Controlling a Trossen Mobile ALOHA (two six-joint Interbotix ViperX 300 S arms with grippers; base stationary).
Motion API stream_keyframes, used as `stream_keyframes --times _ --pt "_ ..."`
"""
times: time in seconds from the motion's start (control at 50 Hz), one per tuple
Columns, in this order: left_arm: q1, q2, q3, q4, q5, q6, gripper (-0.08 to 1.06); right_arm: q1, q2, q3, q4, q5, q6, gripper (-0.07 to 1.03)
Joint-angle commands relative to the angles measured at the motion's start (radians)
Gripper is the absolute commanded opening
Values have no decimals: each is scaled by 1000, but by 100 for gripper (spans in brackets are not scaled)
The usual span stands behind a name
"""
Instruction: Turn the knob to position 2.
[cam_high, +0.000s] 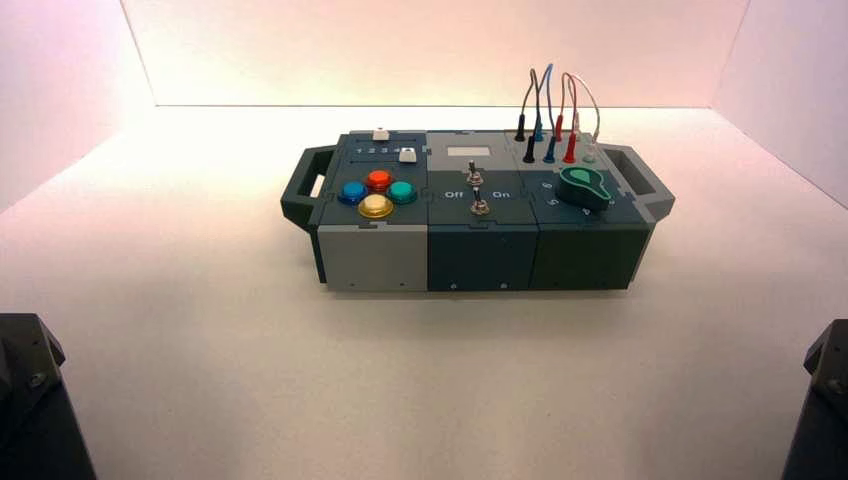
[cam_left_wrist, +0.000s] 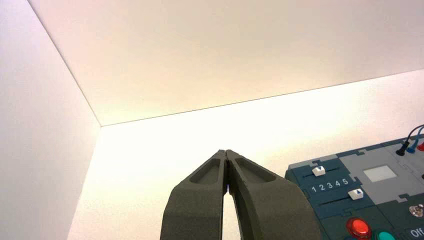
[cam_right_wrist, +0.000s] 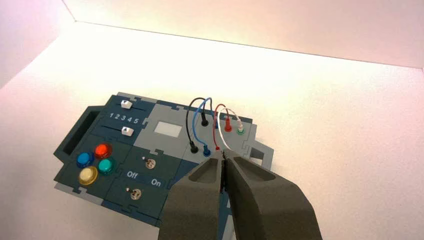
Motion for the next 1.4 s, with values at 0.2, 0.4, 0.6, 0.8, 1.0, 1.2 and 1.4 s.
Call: stream_keyframes --times 0.2,0.4,0.6,0.8,1.0,1.2,1.4 --pt "3 3 -15 -2 -11 0 -3 -9 3 -20 2 -17 6 -2" --pt "5 2 -18 0 -8 2 -3 -9 3 -21 2 -17 6 -2" --pt "5 3 -18 0 -8 2 -3 -9 3 -20 5 -15 6 -2" --pt "5 5 -18 0 -2 0 -3 -9 8 -18 6 -12 8 -2" --pt "5 69 -44 -3 69 -2 -3 -9 49 -35 12 43 12 -2" --pt "-18 187 -106 -23 207 -5 -3 -9 175 -107 11 206 20 -2" --pt "-89 281 -199 -37 425 -5 -3 -9 301 -224 23 451 20 -2"
